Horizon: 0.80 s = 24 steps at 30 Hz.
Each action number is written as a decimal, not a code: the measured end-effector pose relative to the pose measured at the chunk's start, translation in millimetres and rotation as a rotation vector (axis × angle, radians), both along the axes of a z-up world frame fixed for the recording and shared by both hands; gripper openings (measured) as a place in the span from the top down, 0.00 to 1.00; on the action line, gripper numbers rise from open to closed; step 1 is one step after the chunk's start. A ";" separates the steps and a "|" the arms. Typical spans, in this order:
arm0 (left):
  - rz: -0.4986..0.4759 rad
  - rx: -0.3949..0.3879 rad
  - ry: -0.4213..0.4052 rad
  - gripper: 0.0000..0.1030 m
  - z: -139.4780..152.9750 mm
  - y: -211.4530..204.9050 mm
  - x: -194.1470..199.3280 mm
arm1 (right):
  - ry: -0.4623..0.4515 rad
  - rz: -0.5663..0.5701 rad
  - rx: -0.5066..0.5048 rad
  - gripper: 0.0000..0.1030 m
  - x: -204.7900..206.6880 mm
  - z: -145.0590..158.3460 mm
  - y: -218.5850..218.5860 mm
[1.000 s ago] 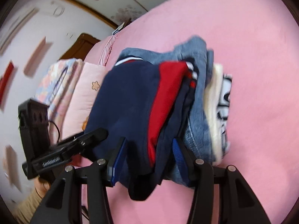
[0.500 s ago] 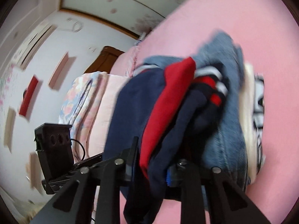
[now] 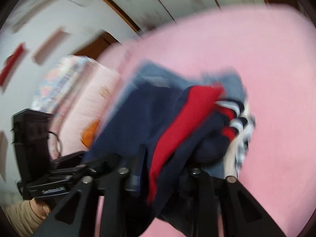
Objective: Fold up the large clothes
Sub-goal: 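Lower the navy bundle onto the blue jeans and adjust it with both tools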
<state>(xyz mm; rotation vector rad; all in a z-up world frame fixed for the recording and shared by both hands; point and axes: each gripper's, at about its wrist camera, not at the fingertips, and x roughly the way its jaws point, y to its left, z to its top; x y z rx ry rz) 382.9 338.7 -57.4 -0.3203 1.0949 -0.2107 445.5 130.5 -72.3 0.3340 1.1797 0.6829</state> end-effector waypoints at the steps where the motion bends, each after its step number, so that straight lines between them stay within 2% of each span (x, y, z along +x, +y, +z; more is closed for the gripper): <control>1: -0.007 0.008 -0.006 0.45 0.4 -1.8 -2.9 | -0.003 -0.004 -0.003 0.58 -3.3 -0.6 -1.8; 2: -0.010 0.011 -0.007 0.45 1.2 -2.7 -4.9 | -0.014 -0.007 -0.014 0.52 -5.3 1.7 -2.5; 7: -0.008 0.031 0.012 0.45 12.0 -2.6 -10.1 | -0.081 -0.003 -0.052 0.51 -17.8 22.5 -15.0; 10: -0.023 0.058 -0.035 0.45 33.7 -5.1 -10.0 | -0.195 -0.061 -0.070 0.51 -32.8 50.0 -35.4; 13: -0.035 0.035 -0.103 0.45 61.7 -8.4 -2.1 | -0.300 -0.107 -0.077 0.51 -38.3 73.2 -44.0; 15: -0.050 0.003 -0.135 0.45 75.1 -14.2 9.3 | -0.339 -0.127 -0.091 0.61 -36.3 81.0 -46.0; 17: -0.064 -0.010 -0.139 0.46 78.8 -20.6 22.8 | -0.350 -0.123 -0.139 0.88 -30.1 79.4 -41.0; 18: -0.070 -0.020 -0.136 0.47 77.9 -26.5 30.9 | -0.336 -0.125 -0.158 0.91 -26.3 75.4 -39.1; 19: -0.080 -0.033 -0.127 0.54 74.3 -33.2 39.3 | -0.315 -0.132 -0.169 0.93 -23.0 69.0 -36.5; 20: -0.094 -0.044 -0.105 0.60 67.6 -40.7 48.9 | -0.308 -0.139 -0.177 0.93 -20.8 65.8 -35.4; 21: -0.102 -0.044 -0.082 0.60 61.4 -46.1 56.2 | -0.303 -0.145 -0.187 0.93 -19.1 62.4 -32.4; 24: -0.080 0.049 -0.015 0.61 33.9 -59.5 72.9 | -0.272 -0.157 -0.200 0.93 -11.6 47.9 -27.6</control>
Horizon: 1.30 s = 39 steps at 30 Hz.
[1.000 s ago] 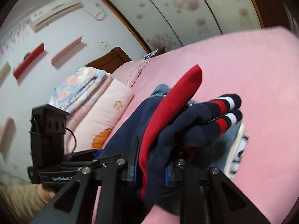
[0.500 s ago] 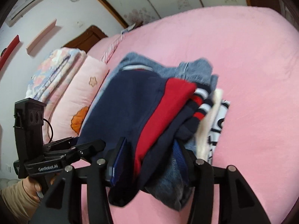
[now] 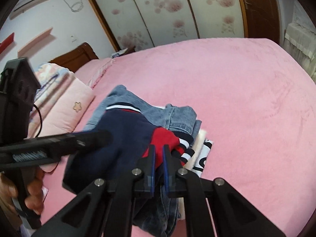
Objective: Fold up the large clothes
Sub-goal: 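Lower the navy bundle onto the blue jeans and adjust it with both tools, then open both tools and pull them back from the clothes stack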
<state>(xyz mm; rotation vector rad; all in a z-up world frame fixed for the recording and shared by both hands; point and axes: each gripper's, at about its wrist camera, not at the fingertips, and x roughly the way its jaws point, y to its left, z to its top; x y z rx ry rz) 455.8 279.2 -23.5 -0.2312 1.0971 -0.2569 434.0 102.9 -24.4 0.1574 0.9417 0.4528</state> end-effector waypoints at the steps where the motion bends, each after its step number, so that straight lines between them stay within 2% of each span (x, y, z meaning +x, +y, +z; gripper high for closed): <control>1: 0.022 0.021 0.010 0.62 -7.1 1.0 3.1 | 0.008 -0.004 -0.005 0.93 1.5 -4.9 0.9; 3: 0.058 0.041 0.014 0.73 -11.7 5.4 2.0 | 0.027 -0.001 -0.001 0.93 5.0 -13.3 5.0; 5: 0.089 0.052 0.018 0.76 -16.3 12.5 -3.0 | 0.028 0.016 -0.007 0.93 7.1 -17.8 12.6; 12: 0.130 0.042 0.008 0.76 -25.5 24.3 -22.5 | 0.025 0.055 -0.035 0.93 20.7 -31.7 40.2; 17: 0.132 0.027 0.003 0.76 -22.1 23.1 -25.3 | 0.027 0.064 -0.066 0.93 19.7 -24.1 44.2; 19: 0.132 0.021 0.012 0.71 -16.6 24.6 -31.5 | 0.033 0.055 -0.048 0.93 13.7 -16.8 37.5; 23: 0.131 0.024 0.013 0.43 4.4 23.2 -50.4 | 0.056 0.021 -0.011 0.92 -5.2 0.4 18.8; 25: 0.135 0.032 0.001 0.39 16.4 22.6 -65.0 | 0.062 0.002 0.000 0.90 -21.0 11.0 6.4; 32: 0.123 0.025 -0.014 0.38 49.1 14.7 -140.8 | 0.082 -0.039 0.040 0.89 -88.1 48.6 -31.7; 35: 0.146 -0.005 -0.005 0.37 61.7 8.6 -173.9 | 0.082 -0.043 0.052 0.89 -118.4 66.9 -44.1; 39: 0.174 -0.040 0.007 0.31 82.5 -6.1 -214.8 | 0.087 -0.040 0.045 0.89 -163.7 93.0 -57.5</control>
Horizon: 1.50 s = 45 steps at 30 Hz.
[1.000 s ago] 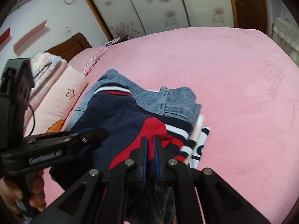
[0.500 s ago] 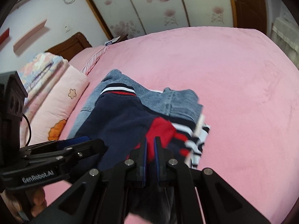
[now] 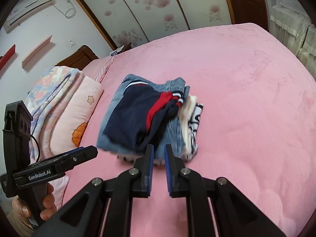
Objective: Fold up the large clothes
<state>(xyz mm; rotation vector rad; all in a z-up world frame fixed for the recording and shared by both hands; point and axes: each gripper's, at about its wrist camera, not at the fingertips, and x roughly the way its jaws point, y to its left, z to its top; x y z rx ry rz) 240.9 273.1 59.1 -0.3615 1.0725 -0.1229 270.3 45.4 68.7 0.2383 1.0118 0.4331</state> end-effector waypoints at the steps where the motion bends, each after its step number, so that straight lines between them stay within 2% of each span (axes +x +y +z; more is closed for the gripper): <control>1: 0.003 -0.001 -0.003 0.30 6.5 -5.6 -11.0 | 0.000 0.005 -0.004 0.85 -10.6 5.7 -3.0; 2: 0.000 0.001 -0.009 0.30 13.8 -12.1 -21.3 | -0.001 0.007 -0.009 0.76 -19.4 10.7 -7.2; 4: -0.009 0.006 -0.018 0.29 27.6 -26.5 -41.7 | -0.009 0.012 -0.015 0.64 -44.0 23.3 -15.8; 8: -0.032 0.048 -0.034 0.29 53.5 -61.1 -83.8 | -0.015 0.026 -0.029 0.64 -84.4 42.8 -37.5; 11: -0.015 0.103 -0.021 0.28 67.9 -86.2 -113.4 | -0.015 0.021 -0.041 0.64 -109.1 55.9 -57.6; 13: -0.018 0.107 -0.027 0.28 75.5 -101.2 -131.6 | -0.026 0.025 -0.057 0.63 -126.6 65.4 -71.6; 15: -0.014 0.132 -0.037 0.23 83.3 -118.7 -152.9 | -0.041 0.028 -0.079 0.61 -142.5 73.9 -83.4; 17: -0.006 0.158 -0.048 0.17 88.8 -132.9 -169.7 | -0.055 0.026 -0.094 0.51 -158.4 81.8 -96.0; 19: 0.004 0.193 -0.062 0.16 92.4 -150.5 -190.4 | -0.075 0.024 -0.103 0.44 -174.4 88.9 -110.3; 24: 0.023 0.234 -0.060 0.16 92.0 -185.6 -225.8 | -0.118 0.017 -0.141 0.43 -207.6 98.3 -138.3; 28: 0.031 0.245 -0.042 0.16 87.2 -208.2 -242.6 | -0.097 -0.013 -0.144 0.43 -221.3 94.2 -161.1; 31: 0.038 0.233 -0.036 0.16 86.0 -219.3 -248.6 | -0.098 -0.015 -0.171 0.43 -227.5 91.6 -172.1; 37: 0.034 0.247 -0.021 0.16 84.8 -241.1 -256.1 | -0.096 -0.024 -0.162 0.43 -235.0 90.7 -192.7; 45: 0.046 0.271 0.019 0.16 78.0 -252.0 -252.6 | -0.066 -0.007 -0.164 0.43 -228.7 82.9 -203.3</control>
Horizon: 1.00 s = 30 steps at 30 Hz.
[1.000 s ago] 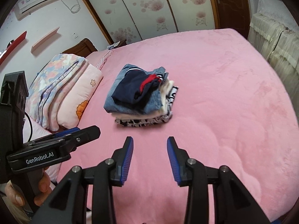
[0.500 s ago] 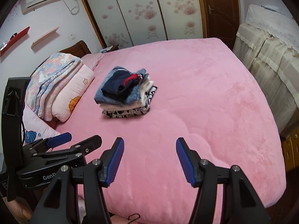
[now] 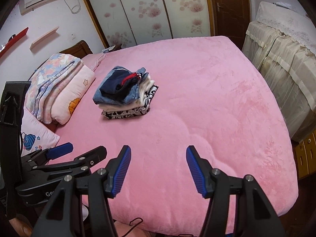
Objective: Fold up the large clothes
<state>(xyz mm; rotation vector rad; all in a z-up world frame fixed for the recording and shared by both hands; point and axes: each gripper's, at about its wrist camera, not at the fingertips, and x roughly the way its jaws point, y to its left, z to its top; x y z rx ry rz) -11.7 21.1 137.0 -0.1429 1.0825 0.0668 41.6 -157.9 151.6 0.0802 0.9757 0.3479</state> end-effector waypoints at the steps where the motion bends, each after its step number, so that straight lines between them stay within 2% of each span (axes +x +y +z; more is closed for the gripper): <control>1: 0.003 0.005 0.004 0.16 -0.5 -0.9 0.3 | 0.004 0.002 0.000 0.43 0.9 -1.0 -0.8; 14: 0.003 0.036 0.032 0.16 -7.5 -9.7 6.9 | 0.029 0.001 -0.004 0.43 6.7 -10.0 -7.1; 30: 0.000 0.036 0.077 0.16 -22.1 -16.0 7.5 | 0.076 -0.004 -0.007 0.43 7.2 -22.4 -12.5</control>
